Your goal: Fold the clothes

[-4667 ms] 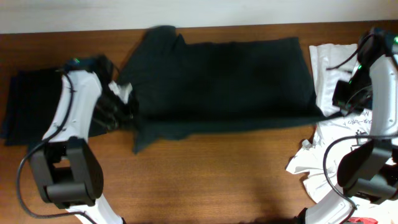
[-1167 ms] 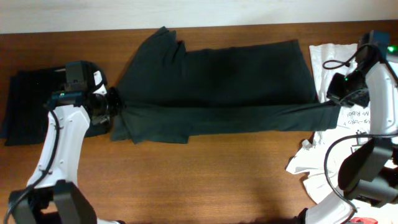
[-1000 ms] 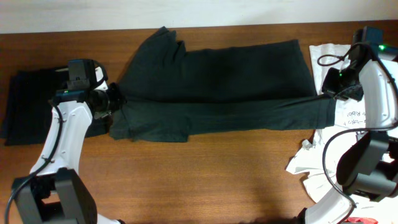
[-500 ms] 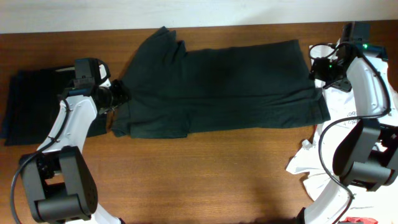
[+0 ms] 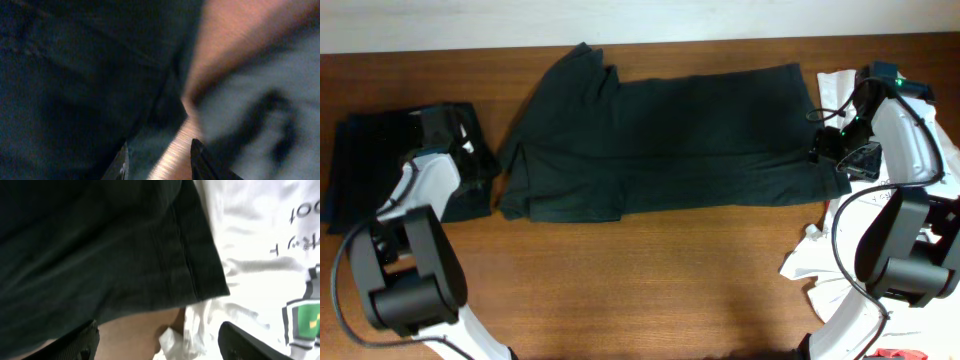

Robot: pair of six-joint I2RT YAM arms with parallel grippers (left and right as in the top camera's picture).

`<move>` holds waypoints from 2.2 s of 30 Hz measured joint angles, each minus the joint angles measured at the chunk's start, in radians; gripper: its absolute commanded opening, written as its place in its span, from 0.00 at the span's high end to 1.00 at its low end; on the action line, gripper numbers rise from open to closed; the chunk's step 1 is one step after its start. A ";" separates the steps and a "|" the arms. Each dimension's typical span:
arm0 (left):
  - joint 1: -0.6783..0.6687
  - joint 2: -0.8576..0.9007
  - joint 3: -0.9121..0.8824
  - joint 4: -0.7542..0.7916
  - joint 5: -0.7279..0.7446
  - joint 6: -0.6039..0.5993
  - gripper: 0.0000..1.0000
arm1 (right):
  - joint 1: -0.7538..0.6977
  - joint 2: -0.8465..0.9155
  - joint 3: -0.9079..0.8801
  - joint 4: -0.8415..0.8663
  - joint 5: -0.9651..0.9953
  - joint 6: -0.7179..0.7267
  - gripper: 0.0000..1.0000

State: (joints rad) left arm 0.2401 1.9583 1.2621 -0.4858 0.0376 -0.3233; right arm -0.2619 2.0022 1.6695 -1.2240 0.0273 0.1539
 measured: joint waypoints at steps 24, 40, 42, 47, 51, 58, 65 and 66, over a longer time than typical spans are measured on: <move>-0.029 -0.006 0.076 -0.351 0.221 0.100 0.55 | 0.000 0.000 -0.001 -0.082 0.000 0.000 0.16; -0.020 -0.022 -0.055 -0.259 0.154 0.103 1.00 | 0.000 0.000 -0.001 -0.102 0.000 0.000 0.16; 0.011 -0.029 -0.055 -0.293 0.099 0.095 1.00 | 0.000 0.000 -0.001 -0.110 0.000 0.000 0.16; 0.126 -0.044 -0.055 -0.327 -0.084 0.069 0.86 | 0.000 0.000 -0.001 -0.134 -0.012 0.001 0.16; 0.147 -0.072 -0.054 -0.336 -0.111 0.060 0.60 | 0.010 0.000 -0.001 -0.134 -0.027 -0.006 0.16; 0.108 -0.159 0.066 -0.450 -0.121 0.054 0.60 | 0.041 0.000 -0.002 -0.098 -0.045 -0.043 0.18; -0.097 -0.274 0.112 -0.468 -0.077 0.066 0.63 | 0.041 0.000 -0.093 0.006 -0.134 -0.083 0.20; -0.141 -0.272 0.112 -0.479 -0.069 0.069 0.63 | 0.041 0.000 -0.109 0.010 -0.139 -0.084 0.20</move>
State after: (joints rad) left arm 0.0990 1.6867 1.3743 -0.9649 -0.0319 -0.2539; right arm -0.2207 2.0022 1.5604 -1.2144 -0.1116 0.0704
